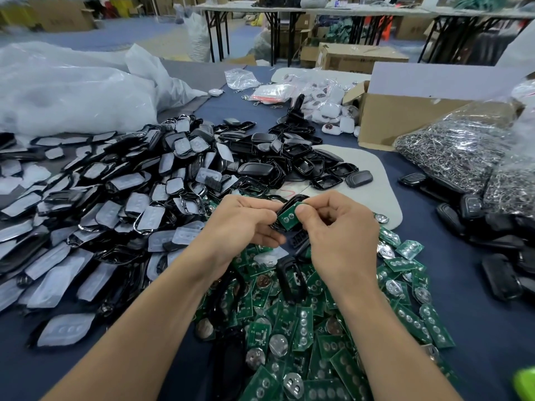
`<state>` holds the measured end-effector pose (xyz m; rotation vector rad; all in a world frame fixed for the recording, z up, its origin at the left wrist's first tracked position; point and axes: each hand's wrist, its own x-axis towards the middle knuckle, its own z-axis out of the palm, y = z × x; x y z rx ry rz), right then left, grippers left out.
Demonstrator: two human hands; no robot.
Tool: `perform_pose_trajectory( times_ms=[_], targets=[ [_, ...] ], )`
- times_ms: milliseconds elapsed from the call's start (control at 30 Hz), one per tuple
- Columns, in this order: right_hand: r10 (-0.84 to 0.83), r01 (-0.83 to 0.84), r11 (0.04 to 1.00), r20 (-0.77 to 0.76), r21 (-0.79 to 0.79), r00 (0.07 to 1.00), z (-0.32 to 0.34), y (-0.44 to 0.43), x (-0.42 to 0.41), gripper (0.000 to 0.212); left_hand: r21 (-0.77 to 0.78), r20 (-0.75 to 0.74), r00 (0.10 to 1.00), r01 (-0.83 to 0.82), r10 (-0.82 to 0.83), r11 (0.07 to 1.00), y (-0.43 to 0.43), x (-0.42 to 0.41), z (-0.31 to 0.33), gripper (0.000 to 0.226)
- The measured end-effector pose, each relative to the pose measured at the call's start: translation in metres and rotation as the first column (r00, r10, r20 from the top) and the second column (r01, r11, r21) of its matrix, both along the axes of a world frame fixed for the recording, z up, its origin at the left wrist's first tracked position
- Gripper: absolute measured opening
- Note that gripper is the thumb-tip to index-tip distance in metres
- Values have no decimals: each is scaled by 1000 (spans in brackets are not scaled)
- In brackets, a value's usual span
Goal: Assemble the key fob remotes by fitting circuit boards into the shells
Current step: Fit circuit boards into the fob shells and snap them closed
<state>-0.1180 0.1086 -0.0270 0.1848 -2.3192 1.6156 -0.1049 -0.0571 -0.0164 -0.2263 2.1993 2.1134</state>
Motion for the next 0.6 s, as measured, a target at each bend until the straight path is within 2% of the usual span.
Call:
perform_pose_trajectory(
  times_ms=[200, 333, 467, 567, 600],
  targets=[
    [-27, 27, 1000, -15, 10, 1000, -1, -1, 0, 21, -18, -7, 1000, -19, 19, 1000, 1, -1, 0, 27],
    [-20, 20, 1000, -1, 21, 1000, 0, 0, -1, 19, -76, -58, 998, -36, 32, 996, 3, 1, -3, 15],
    [-2, 2, 1000, 1, 24, 1000, 0, 2, -1, 20, -133, -108, 992, -87, 72, 987, 8, 2, -6, 19],
    [-66, 72, 995, -86, 64, 994, 0, -1, 3, 18, -121, -137, 981, -155, 138, 980, 13, 3, -6, 31],
    [-93, 101, 992, -106, 77, 990, 0, -1, 3, 23, -122, -149, 978, -166, 147, 979, 15, 2, -5, 34]
  ],
)
